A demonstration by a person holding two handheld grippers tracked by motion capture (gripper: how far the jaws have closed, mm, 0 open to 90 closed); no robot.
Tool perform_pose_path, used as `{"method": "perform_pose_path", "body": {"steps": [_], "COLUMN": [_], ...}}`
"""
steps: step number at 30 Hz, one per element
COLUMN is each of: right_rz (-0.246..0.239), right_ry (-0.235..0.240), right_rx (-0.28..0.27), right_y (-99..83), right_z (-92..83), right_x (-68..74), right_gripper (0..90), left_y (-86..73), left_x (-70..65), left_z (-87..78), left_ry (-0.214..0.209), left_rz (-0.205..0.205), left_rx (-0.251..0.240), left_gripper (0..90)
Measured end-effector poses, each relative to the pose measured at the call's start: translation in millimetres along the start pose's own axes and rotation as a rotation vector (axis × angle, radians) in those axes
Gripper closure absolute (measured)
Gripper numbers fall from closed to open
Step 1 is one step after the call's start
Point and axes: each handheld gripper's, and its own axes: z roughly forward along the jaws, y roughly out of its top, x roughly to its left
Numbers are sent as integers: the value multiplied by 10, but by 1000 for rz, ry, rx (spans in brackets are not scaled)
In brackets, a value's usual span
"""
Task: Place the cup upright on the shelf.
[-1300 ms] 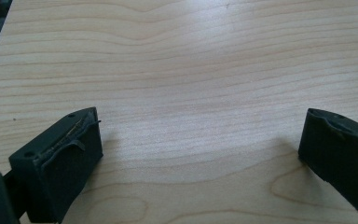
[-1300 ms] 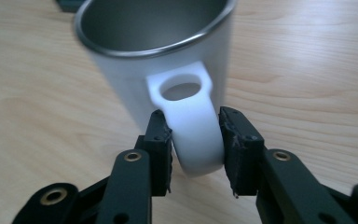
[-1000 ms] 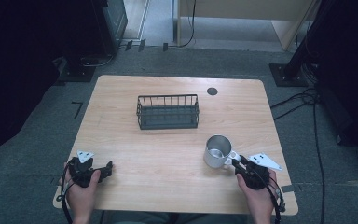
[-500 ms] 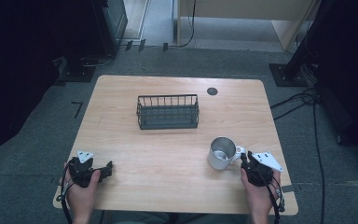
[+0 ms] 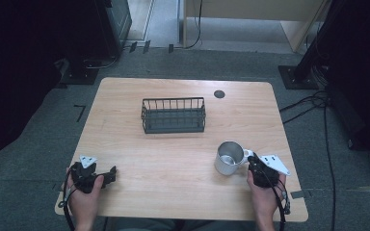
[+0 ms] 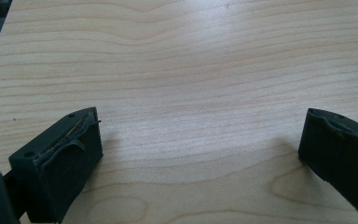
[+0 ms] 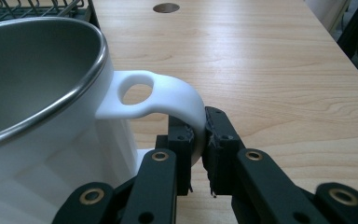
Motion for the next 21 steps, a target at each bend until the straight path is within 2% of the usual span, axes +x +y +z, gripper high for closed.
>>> {"method": "perform_pose_path", "body": {"steps": [10, 21], "right_rz": [-16, -31], "right_ry": [3, 19], "right_rx": [-8, -56], "right_y": [80, 199], "right_z": [-29, -44], "right_x": [73, 170], "right_gripper": [840, 842], "left_y": [0, 0], "left_x": [0, 0], "left_z": [0, 0], "left_ry": [0, 0], "left_rz": [0, 0], "left_rx": [0, 0], "left_gripper": [0, 0]}}
